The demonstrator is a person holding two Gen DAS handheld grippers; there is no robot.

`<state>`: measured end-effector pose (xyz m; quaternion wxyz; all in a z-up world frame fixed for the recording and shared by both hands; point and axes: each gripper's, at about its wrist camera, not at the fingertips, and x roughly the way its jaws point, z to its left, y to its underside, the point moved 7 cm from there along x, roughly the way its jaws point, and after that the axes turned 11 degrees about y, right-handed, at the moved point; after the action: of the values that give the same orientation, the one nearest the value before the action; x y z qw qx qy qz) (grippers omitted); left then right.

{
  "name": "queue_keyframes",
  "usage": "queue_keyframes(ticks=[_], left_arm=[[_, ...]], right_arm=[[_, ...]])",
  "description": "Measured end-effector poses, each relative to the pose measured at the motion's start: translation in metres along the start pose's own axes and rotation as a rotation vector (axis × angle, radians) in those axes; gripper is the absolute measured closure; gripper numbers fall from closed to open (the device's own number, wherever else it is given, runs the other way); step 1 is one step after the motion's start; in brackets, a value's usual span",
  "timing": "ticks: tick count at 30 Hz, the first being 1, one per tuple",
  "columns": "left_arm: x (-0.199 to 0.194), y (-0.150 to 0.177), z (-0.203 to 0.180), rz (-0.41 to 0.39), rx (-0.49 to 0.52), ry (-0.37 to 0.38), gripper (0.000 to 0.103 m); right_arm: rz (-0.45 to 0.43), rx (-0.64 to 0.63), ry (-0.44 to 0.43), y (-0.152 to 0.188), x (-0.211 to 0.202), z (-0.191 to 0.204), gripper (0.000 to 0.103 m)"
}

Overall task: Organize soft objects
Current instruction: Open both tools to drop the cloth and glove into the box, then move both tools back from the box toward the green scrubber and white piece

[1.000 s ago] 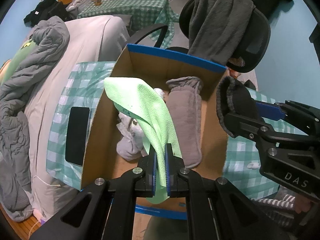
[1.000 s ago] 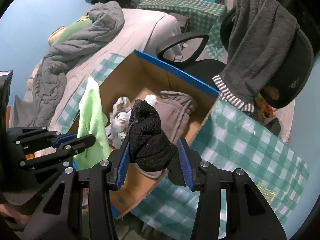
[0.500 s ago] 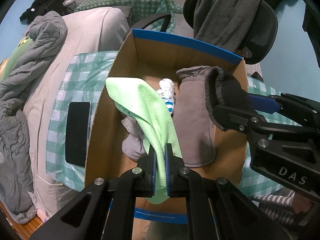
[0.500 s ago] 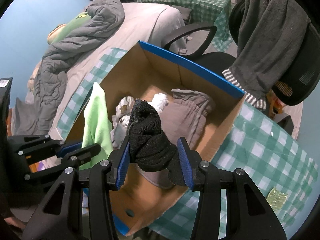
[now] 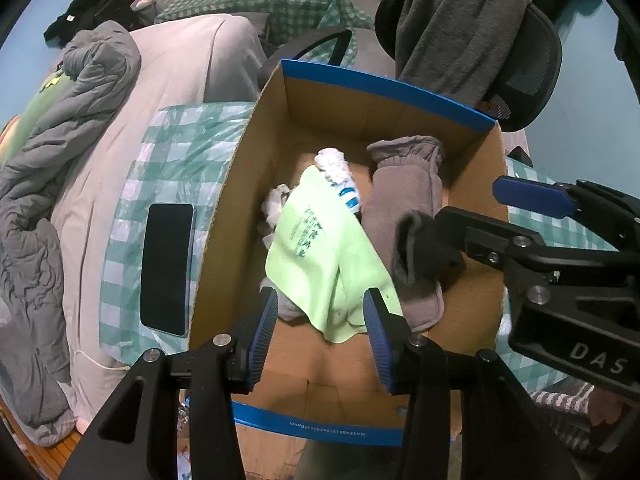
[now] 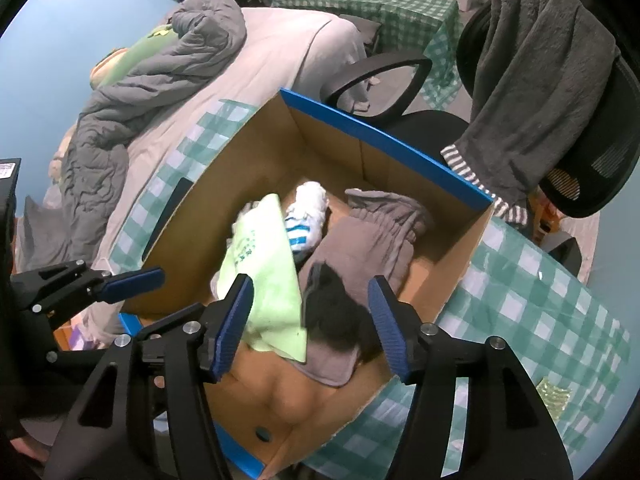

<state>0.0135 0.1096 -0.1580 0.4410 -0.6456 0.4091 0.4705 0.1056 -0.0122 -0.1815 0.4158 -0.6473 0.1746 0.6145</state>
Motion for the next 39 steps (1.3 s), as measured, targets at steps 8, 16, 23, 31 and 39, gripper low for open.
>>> queue_keyframes(ticks=[8, 16, 23, 31, 39], left_arm=[[-0.005, 0.003, -0.009, -0.006, 0.003, 0.004, 0.053], [-0.008, 0.006, -0.031, -0.006, 0.026, 0.008, 0.052], [-0.008, 0.01, -0.056, -0.002, 0.05, 0.014, 0.052], [-0.004, 0.014, -0.091, 0.01, 0.088, 0.024, 0.05], [0.002, 0.016, -0.129, 0.013, 0.142, 0.033, 0.042]], right_arm=[[-0.018, 0.002, 0.03, 0.003, -0.011, -0.009, 0.033], [-0.028, 0.014, 0.051, 0.015, -0.022, -0.026, 0.031], [-0.022, 0.045, 0.063, 0.029, -0.03, -0.049, 0.031], [-0.008, 0.103, 0.09, 0.054, -0.037, -0.085, 0.031], [0.012, 0.168, 0.117, 0.082, -0.042, -0.126, 0.031]])
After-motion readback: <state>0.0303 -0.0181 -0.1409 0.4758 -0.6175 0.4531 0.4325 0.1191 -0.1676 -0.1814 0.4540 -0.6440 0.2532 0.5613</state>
